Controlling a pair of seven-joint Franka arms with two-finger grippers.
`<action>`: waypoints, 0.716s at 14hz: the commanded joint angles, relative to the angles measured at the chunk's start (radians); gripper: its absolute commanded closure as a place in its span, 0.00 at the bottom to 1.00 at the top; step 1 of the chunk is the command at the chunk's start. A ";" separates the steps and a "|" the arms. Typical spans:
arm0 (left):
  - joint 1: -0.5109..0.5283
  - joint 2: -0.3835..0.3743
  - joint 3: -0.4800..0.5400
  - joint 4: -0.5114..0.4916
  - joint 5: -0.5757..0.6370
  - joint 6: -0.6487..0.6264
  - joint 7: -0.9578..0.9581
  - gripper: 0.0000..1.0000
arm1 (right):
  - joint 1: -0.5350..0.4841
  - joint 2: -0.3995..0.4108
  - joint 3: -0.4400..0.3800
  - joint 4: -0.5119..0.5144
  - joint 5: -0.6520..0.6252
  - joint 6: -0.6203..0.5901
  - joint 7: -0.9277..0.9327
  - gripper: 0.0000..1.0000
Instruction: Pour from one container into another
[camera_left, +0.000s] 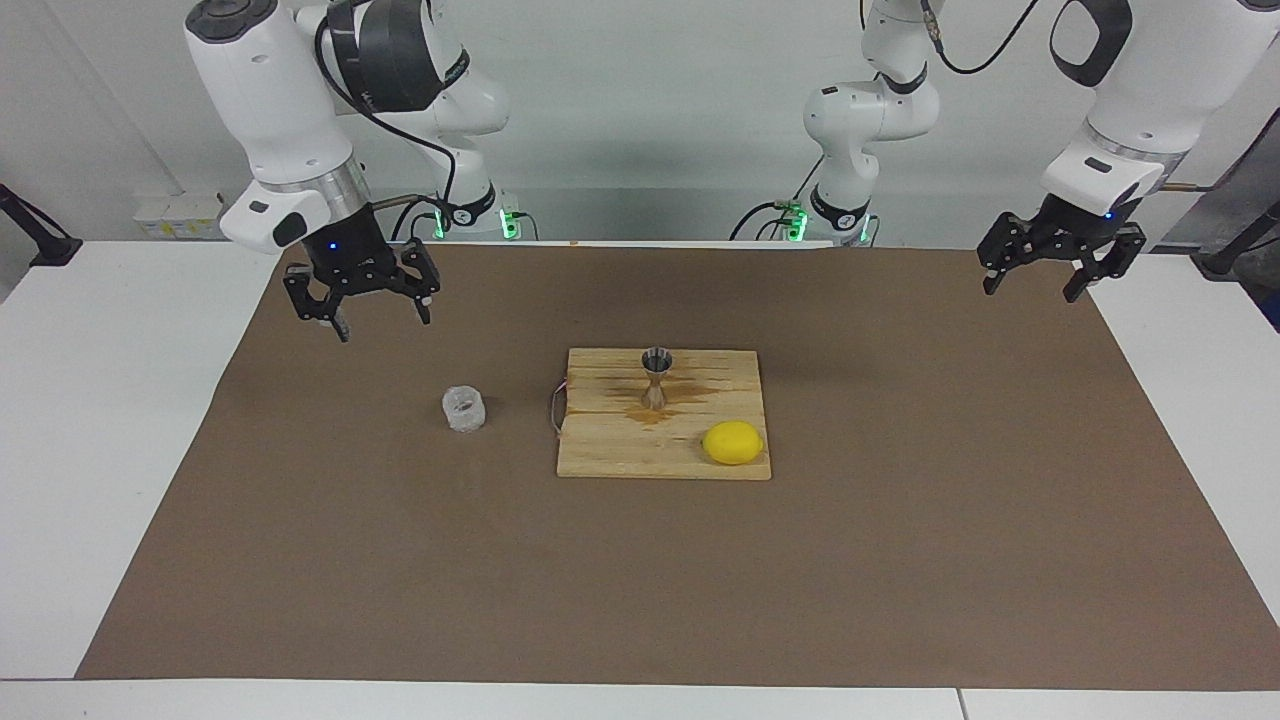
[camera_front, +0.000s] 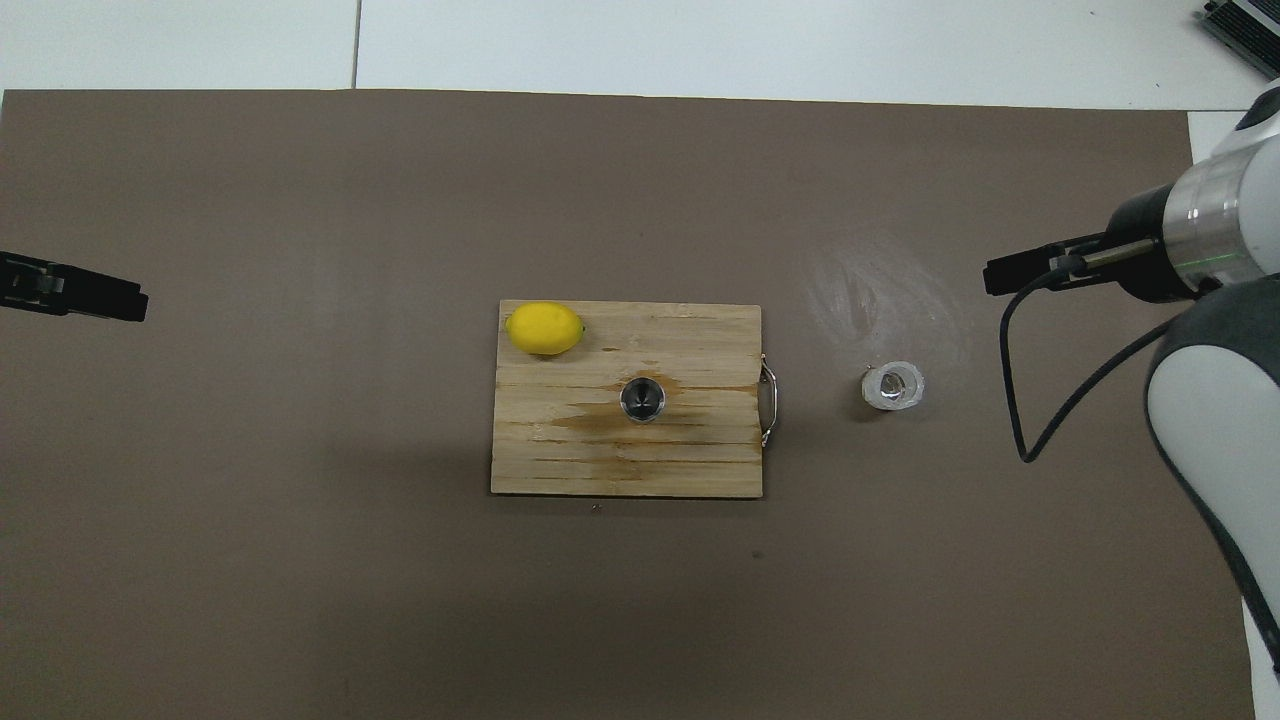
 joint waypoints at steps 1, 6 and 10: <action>0.008 -0.001 -0.001 0.004 -0.009 0.006 0.004 0.00 | 0.014 0.020 0.007 0.039 -0.021 -0.060 0.243 0.00; 0.008 -0.001 -0.001 0.002 -0.009 0.001 0.004 0.00 | 0.011 -0.027 0.007 0.012 -0.069 -0.176 0.296 0.00; 0.008 -0.001 -0.001 0.002 -0.009 0.004 0.003 0.00 | -0.001 -0.061 0.004 -0.024 -0.073 -0.173 0.282 0.00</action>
